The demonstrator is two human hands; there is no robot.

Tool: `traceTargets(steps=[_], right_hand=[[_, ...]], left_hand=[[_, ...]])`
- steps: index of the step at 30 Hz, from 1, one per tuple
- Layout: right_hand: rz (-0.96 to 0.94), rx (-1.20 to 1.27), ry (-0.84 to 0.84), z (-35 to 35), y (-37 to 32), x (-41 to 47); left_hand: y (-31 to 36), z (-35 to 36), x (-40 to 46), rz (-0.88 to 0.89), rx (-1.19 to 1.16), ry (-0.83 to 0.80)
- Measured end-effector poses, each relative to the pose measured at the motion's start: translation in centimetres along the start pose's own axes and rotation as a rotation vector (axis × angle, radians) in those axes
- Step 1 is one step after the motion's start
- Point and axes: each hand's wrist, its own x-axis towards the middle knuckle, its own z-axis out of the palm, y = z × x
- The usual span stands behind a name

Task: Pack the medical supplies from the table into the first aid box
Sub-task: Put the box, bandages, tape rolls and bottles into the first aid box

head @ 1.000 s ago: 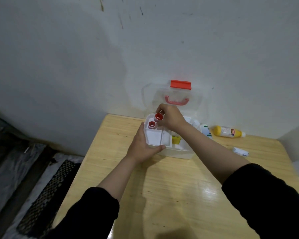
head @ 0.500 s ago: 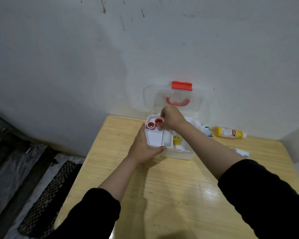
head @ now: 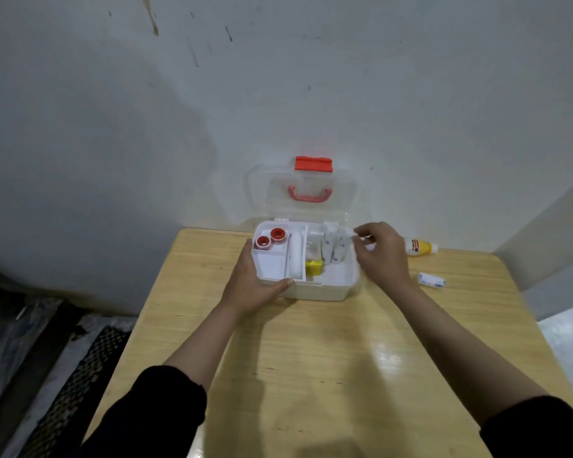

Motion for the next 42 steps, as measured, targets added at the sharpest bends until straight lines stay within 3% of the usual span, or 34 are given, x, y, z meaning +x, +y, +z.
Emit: traceTargets(steps=[3,6,8,13,18,21,25,33,38,42], right_hand=[[0.271,-0.214,-0.019,-2.3,6.1,-0.6],[0.563,-0.571,-0.302,-3.6,10.6,-2.1],[0.608,-0.591,-0.354,-3.7,12.5,-3.2],[0.48,-0.283,-0.076,-3.4,12.2,-4.0],[0.179,0.071,0.094,-3.0,3.3,-3.6],[0.08,0.185,0.011,-1.9,-1.8,-3.5],[-0.021,0.168,-0.234,0.9,-6.4,-2.2],[-0.145,-0.173,-0.562,6.7,-10.2,-0.1],[-0.11,-0.17,-0.565,7.6,-9.8,0.3],[-0.09,-0.003,-0.382,6.5,-7.9,-0.4]], left_hand=[[-0.2,0.1,0.1,-0.038,0.036,-0.006],[-0.2,0.1,0.1,-0.04,0.045,-0.005],[-0.1,0.2,0.1,-0.032,0.043,0.0],[0.4,0.2,-0.1,0.013,0.008,0.012],[0.7,0.2,-0.2,0.028,-0.014,0.016],[0.9,0.0,-0.3,0.045,-0.015,0.017],[0.9,-0.3,-0.3,0.059,-0.035,-0.005],[0.5,-1.1,0.1,0.084,-0.072,-0.148],[0.1,-1.1,0.1,0.067,-0.065,-0.162],[0.1,-1.0,0.1,0.042,-0.048,-0.155]])
